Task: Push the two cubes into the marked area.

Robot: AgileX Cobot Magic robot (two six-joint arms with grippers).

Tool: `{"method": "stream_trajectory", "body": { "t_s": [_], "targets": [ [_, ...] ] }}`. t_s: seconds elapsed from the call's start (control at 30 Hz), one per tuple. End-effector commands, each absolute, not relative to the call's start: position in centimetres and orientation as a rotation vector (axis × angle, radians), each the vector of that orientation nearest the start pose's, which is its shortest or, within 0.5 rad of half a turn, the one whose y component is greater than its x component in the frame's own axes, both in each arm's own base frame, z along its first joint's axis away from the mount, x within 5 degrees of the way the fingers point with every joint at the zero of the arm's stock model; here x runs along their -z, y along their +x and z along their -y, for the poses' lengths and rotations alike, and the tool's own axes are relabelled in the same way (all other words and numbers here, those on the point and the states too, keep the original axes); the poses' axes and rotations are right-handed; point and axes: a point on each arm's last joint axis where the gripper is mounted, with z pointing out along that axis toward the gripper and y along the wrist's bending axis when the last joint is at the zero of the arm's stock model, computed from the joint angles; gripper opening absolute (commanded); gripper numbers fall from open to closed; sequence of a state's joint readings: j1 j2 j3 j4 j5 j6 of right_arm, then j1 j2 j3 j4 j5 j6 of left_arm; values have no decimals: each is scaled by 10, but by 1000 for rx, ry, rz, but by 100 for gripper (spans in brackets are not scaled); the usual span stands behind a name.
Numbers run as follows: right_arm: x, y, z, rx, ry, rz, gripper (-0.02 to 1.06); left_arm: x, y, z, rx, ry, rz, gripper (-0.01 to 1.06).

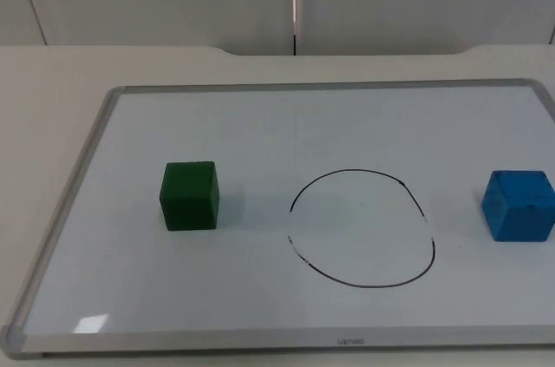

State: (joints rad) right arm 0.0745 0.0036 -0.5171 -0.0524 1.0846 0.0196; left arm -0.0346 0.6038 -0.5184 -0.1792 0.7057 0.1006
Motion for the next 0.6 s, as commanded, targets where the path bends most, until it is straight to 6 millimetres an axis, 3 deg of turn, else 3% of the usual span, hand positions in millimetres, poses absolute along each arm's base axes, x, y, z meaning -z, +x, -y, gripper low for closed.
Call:
{"method": "stream_trajectory", "body": {
  "t_s": [0.0, 0.1, 0.2, 0.57],
  "targets": [
    [-280, -7, 4, 8, -57, -2046, 105, -283, 113, 16, 202, 42, -2240, 31],
    [-280, -7, 4, 8, -57, -2046, 105, -283, 117, 17, 224, 37, -2226, 8],
    [-280, -7, 4, 8, -57, -2046, 105, -283, 118, 18, 243, 29, -2225, 0],
    [-280, -7, 4, 8, -57, -2046, 105, -290, 121, 27, 350, 39, -2144, 0]
  ]
}}
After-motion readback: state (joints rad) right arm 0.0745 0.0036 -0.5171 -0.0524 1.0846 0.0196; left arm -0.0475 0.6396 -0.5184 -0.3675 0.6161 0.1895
